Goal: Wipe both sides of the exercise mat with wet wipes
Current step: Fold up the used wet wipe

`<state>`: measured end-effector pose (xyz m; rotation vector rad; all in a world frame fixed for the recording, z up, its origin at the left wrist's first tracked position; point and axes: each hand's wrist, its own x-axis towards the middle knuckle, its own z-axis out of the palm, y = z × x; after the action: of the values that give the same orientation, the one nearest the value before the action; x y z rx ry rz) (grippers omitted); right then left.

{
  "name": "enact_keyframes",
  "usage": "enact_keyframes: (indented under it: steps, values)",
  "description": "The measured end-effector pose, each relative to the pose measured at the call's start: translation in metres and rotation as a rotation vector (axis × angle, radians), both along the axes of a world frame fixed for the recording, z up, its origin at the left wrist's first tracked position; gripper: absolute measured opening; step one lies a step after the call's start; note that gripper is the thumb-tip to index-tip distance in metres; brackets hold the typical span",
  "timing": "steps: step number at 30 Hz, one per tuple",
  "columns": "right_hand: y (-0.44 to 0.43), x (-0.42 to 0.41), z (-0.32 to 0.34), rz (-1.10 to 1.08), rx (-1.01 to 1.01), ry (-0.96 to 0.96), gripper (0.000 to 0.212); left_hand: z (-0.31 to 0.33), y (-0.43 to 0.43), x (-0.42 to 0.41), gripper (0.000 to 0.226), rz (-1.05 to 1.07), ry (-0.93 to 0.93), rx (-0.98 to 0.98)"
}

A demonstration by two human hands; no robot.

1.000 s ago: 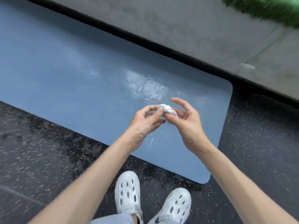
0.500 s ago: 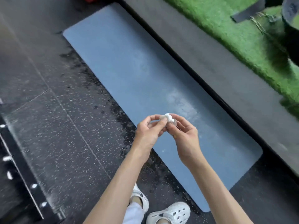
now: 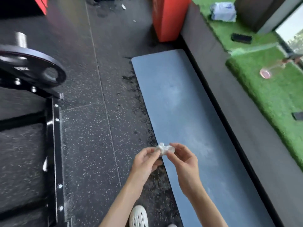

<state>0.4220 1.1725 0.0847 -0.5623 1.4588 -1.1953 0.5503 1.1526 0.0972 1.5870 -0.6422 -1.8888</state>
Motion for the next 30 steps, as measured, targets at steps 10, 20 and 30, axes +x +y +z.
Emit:
enact_keyframes:
  steps: [10, 20, 30]
  values:
    - [-0.151, 0.054, -0.012, 0.236, 0.065, -0.125, 0.019, 0.008, -0.133, 0.045, 0.024, 0.195, -0.024, -0.023]
    - [-0.300, 0.101, -0.018, 0.409, 0.049, -0.045, 0.007, -0.011, -0.264, 0.090, 0.014, 0.352, -0.026, -0.006]
    - [-0.426, 0.163, -0.046, 0.517, 0.105, 0.144, 0.018, -0.055, -0.380, 0.162, 0.018, 0.330, -0.015, -0.035]
